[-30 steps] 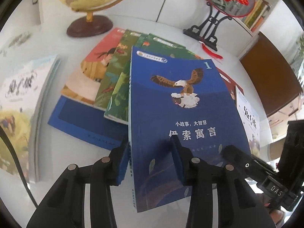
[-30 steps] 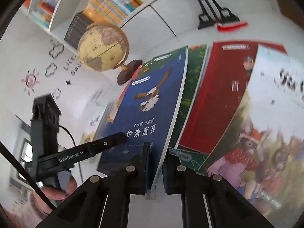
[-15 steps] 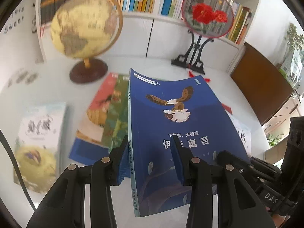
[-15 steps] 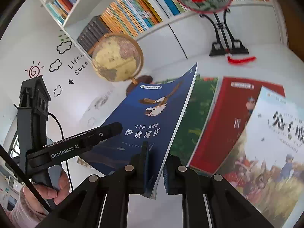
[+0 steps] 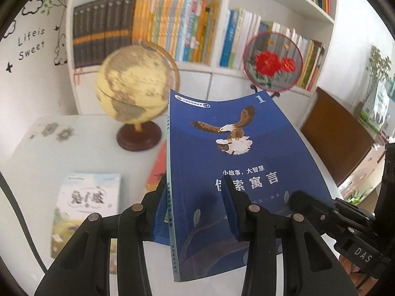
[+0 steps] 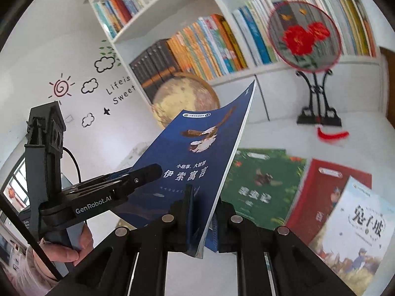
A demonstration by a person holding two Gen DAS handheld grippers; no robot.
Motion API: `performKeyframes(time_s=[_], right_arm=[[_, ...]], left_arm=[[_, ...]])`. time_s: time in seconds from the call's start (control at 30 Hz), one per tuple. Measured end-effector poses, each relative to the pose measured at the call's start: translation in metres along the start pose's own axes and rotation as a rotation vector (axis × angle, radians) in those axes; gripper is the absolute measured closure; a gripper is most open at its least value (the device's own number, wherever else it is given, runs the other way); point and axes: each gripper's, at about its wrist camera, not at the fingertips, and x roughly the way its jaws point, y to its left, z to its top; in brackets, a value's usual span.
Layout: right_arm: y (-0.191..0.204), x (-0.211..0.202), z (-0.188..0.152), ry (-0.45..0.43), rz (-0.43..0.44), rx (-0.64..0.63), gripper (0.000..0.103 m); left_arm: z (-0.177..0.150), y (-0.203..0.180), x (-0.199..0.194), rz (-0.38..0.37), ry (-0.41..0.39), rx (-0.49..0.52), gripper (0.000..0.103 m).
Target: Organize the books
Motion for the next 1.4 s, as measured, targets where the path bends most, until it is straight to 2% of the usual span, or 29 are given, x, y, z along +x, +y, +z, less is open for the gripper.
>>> performKeyframes(time_s=[0.27,0.5,0.7,0.93,1.3,1.4], right_arm=[[0.049,0.027,0.016,-0.025,0.041,-0.039,0.091],[0.089,0.07,0.011,0.006,0.097,-0.043,0.091],[0.117,0.112,-0.004,0.067,0.134,-0.047,0.09],[0.135,0.156,-0.029,0.178,0.122,-0.031,0.089],[0.136,0.21,-0.075,0.345,0.121,0.053,0.087],[0.13,0.22,-0.088,0.362,0.109,0.08,0.086]], left_arm=[[0.005,0.058,-0.016,0.057,-0.033,-0.033,0.066],[0.0,0.114,-0.025,0.125,-0.023,-0.061,0.066],[-0.014,0.159,-0.02,0.162,0.012,-0.109,0.066],[-0.039,0.199,-0.001,0.174,0.072,-0.171,0.066],[-0.077,0.232,0.029,0.202,0.163,-0.202,0.066],[-0.086,0.237,0.039,0.199,0.188,-0.215,0.066]])
